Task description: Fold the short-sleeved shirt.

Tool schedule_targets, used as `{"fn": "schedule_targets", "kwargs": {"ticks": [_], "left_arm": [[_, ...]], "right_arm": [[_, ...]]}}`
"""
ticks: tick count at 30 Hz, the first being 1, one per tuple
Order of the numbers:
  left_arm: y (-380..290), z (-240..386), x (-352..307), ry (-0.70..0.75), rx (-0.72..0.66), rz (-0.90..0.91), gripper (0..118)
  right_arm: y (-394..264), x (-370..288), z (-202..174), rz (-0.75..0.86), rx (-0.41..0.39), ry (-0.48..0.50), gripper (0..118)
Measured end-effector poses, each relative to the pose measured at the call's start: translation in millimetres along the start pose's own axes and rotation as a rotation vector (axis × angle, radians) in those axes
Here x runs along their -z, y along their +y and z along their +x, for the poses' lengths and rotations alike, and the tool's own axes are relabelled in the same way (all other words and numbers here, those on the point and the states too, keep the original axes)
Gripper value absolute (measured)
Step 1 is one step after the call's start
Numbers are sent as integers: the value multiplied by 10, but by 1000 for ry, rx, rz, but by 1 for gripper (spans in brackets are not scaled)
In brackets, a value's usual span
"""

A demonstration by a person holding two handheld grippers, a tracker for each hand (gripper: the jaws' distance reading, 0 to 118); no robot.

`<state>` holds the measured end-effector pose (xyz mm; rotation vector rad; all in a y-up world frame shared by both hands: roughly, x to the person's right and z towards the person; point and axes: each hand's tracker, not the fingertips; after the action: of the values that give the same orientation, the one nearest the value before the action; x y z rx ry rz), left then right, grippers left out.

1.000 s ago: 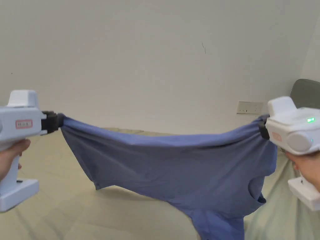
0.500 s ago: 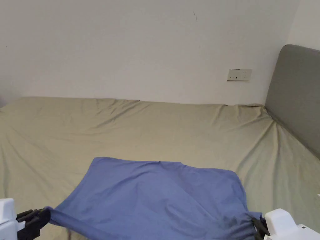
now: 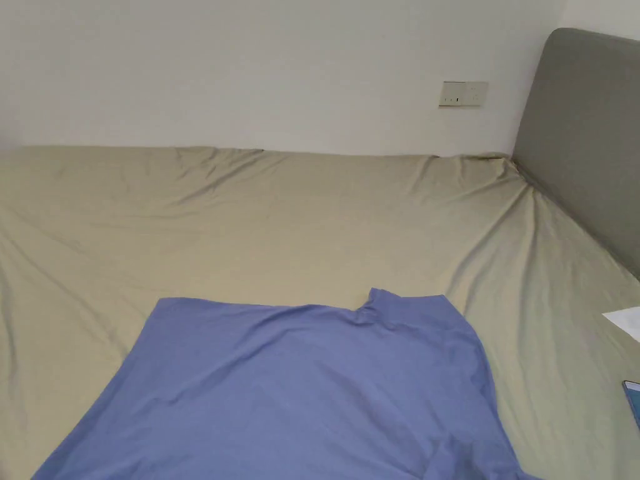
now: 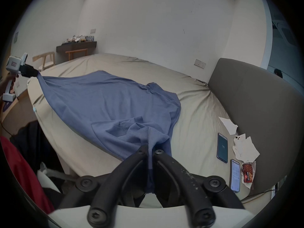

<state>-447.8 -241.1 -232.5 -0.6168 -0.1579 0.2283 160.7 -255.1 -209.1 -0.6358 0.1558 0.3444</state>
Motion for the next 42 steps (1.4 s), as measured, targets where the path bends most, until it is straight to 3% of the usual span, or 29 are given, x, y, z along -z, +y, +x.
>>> {"fn": "schedule_targets", "kwargs": {"ticks": [4, 9, 11, 12, 15, 16, 17, 20, 24, 25, 26, 28, 29, 30, 33, 35, 38, 39, 40, 42], "left_arm": [[-197, -17, 8, 2, -4, -52, 3], [-446, -8, 259, 37, 28, -146, 3], [-518, -31, 339, 22, 15, -168, 8], [-535, -23, 386, 28, 16, -189, 28], [-499, -32, 416, 42, -1, -202, 110], [-439, -20, 386, 32, -8, -188, 118], [-349, 8, 340, 4, -20, -147, 118], [28, 266, 0, -57, 5, 62, 118], [243, 819, -421, -63, 102, 316, 115], [236, 937, -491, -55, 104, 373, 108], [219, 1031, -555, -52, 98, 424, 92], [193, 1178, -617, -84, 81, 453, 29], [157, 1262, -630, -57, 65, 462, 5], [118, 1306, -623, -30, 73, 469, 0], [42, 1377, -647, -56, 96, 430, 0], [6, 1423, -619, 14, 160, 423, 0], [3, 1431, -600, -2, 186, 412, 0], [16, 1406, -588, -14, 183, 407, 0], [19, 1399, -572, -28, 170, 402, 0], [16, 1397, -544, -30, 165, 398, 0]], "right_arm": [[-200, 105, 4, -67, -1, 4, 5], [-478, 428, -27, -196, 62, 45, 5], [-526, 494, -41, -229, 75, 46, 14], [-541, 525, -41, -261, 83, 52, 39], [-497, 517, 21, -303, 70, 38, 113], [-432, 452, 88, -305, 86, 48, 117], [-355, 360, 150, -273, 121, 48, 117], [67, -132, 323, -3, 229, -62, 118], [469, -650, 202, 316, 345, -105, 117], [515, -724, 148, 343, 363, -103, 113], [542, -789, 95, 369, 366, -86, 101], [585, -838, -47, 404, 364, -120, 34], [598, -859, -123, 402, 369, -163, 5], [607, -870, -183, 385, 352, -186, 1], [625, -907, -274, 376, 300, -191, 0], [612, -922, -275, 373, 297, -188, 0], [595, -893, -235, 341, 307, -182, 1], [564, -841, -179, 324, 309, -179, 9], [529, -760, -125, 275, 319, -169, 29], [393, -529, 12, 120, 355, -147, 105]]}}
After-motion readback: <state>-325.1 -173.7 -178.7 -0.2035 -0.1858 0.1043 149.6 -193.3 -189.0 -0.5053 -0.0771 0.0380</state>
